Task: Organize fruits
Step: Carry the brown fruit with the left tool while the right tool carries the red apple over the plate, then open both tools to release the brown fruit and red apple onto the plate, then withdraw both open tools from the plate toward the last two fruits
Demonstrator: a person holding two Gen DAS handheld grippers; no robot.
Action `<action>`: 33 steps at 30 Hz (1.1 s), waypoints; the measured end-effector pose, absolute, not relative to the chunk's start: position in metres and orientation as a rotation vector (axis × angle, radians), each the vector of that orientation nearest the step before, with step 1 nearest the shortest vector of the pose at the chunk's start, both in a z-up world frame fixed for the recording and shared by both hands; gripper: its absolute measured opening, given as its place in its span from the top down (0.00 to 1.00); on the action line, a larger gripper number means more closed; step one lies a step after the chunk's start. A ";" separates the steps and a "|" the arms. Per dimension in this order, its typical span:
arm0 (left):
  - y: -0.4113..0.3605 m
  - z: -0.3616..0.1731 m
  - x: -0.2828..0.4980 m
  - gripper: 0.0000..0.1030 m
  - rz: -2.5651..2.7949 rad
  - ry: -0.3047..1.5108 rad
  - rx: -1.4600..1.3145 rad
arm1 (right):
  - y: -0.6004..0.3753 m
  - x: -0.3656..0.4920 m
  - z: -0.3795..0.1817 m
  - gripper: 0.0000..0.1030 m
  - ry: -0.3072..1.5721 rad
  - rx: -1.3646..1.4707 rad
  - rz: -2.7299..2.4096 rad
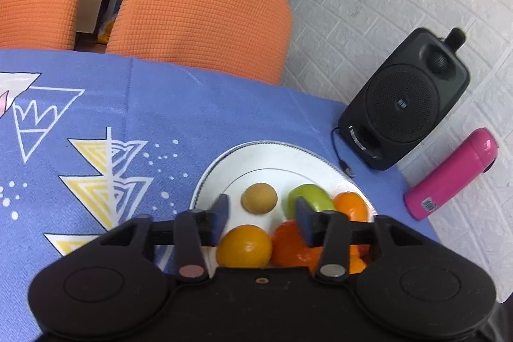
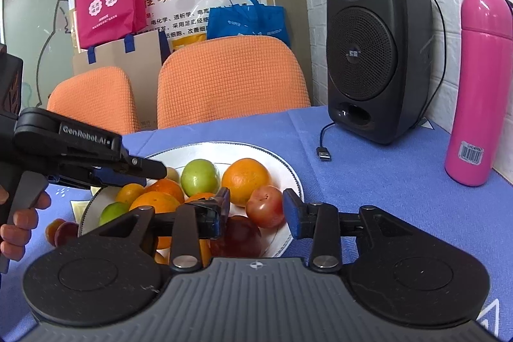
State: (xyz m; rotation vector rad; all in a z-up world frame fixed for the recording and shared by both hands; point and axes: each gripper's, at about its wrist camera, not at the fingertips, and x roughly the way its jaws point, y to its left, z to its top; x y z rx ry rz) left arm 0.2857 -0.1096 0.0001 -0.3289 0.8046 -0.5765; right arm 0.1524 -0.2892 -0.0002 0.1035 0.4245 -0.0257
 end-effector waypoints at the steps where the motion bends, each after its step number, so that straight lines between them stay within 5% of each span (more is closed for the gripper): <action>1: -0.109 0.002 0.284 0.00 -0.581 0.798 -0.338 | -0.288 0.151 0.000 0.29 0.421 0.098 -0.026; 4: -0.109 0.008 0.276 0.00 -0.572 0.763 -0.323 | -0.282 0.147 0.002 0.00 0.403 0.078 -0.028; 33: -0.080 0.047 0.192 0.00 -0.477 0.672 -0.209 | -0.249 0.094 0.012 0.00 0.396 0.055 0.010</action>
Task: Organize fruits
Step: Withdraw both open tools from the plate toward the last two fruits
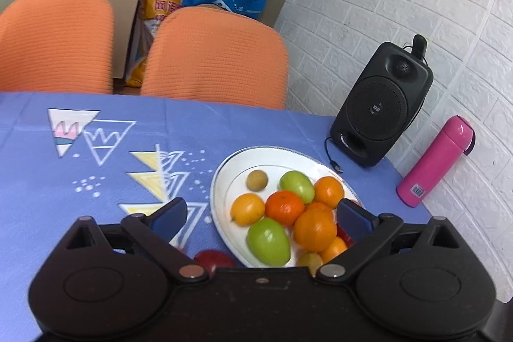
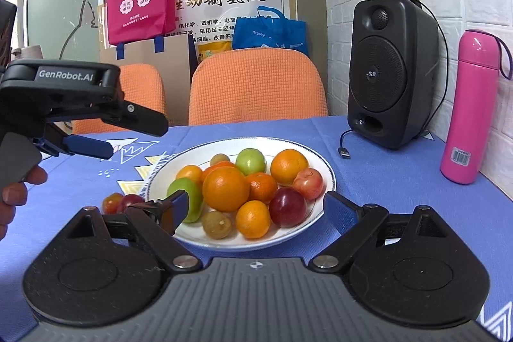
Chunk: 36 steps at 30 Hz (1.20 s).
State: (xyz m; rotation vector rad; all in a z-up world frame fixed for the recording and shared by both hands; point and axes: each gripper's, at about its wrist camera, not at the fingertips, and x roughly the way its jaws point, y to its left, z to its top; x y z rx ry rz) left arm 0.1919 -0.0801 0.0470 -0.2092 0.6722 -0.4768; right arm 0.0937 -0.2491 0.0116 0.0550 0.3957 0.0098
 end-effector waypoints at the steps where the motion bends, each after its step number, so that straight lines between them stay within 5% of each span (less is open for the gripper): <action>1: -0.078 0.047 0.188 0.00 -0.475 0.669 -0.205 | -0.248 0.091 0.011 0.00 0.395 0.059 0.010; 36: -0.023 0.023 0.133 0.00 -0.405 0.660 -0.051 | -0.176 0.064 -0.001 0.00 0.458 0.087 0.149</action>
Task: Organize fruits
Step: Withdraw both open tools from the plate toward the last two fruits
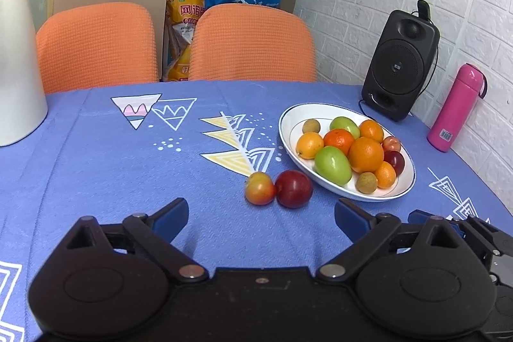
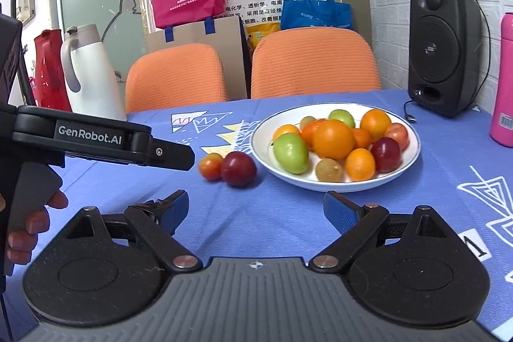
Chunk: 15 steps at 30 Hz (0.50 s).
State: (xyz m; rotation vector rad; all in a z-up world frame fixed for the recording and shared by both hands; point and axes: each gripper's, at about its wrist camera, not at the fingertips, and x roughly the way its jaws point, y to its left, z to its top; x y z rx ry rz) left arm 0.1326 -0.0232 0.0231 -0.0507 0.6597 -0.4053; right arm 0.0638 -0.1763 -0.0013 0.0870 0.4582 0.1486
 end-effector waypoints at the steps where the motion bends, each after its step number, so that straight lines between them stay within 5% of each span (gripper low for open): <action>1: -0.021 0.023 0.132 0.00 -0.406 0.660 -0.054 | -0.175 0.065 -0.001 0.00 0.464 0.087 0.153; 15: 0.000 0.031 0.156 0.00 -0.484 0.687 -0.153 | -0.159 0.094 -0.007 0.00 0.539 0.108 0.154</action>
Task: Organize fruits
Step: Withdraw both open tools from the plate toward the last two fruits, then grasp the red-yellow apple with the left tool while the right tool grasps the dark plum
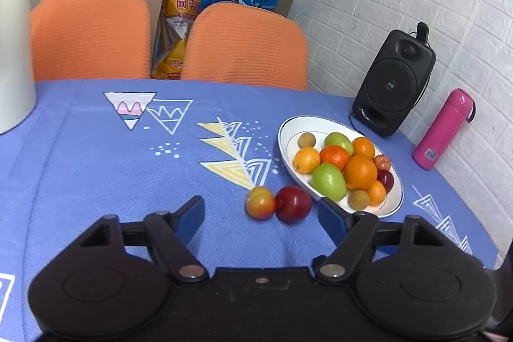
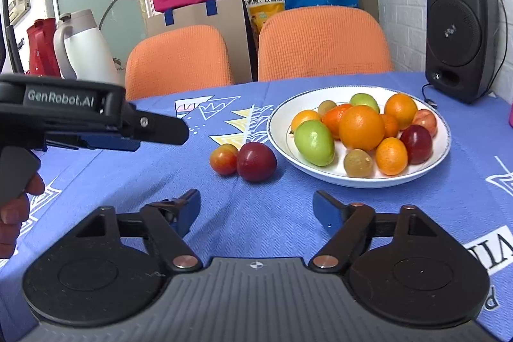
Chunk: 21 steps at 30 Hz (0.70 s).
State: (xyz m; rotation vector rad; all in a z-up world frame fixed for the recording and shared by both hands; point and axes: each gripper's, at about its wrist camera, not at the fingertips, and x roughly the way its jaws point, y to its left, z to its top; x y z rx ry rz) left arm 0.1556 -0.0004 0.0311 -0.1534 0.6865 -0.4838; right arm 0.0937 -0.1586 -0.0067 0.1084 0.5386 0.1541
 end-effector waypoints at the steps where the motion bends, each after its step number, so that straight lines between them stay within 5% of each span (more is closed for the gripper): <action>1: -0.001 0.031 0.159 0.00 -0.487 0.693 -0.157 | -0.158 0.096 -0.007 0.00 0.543 0.108 0.156; 21: -0.006 0.003 0.202 0.00 -0.514 0.777 -0.248 | -0.153 0.134 -0.013 0.12 0.575 0.123 0.160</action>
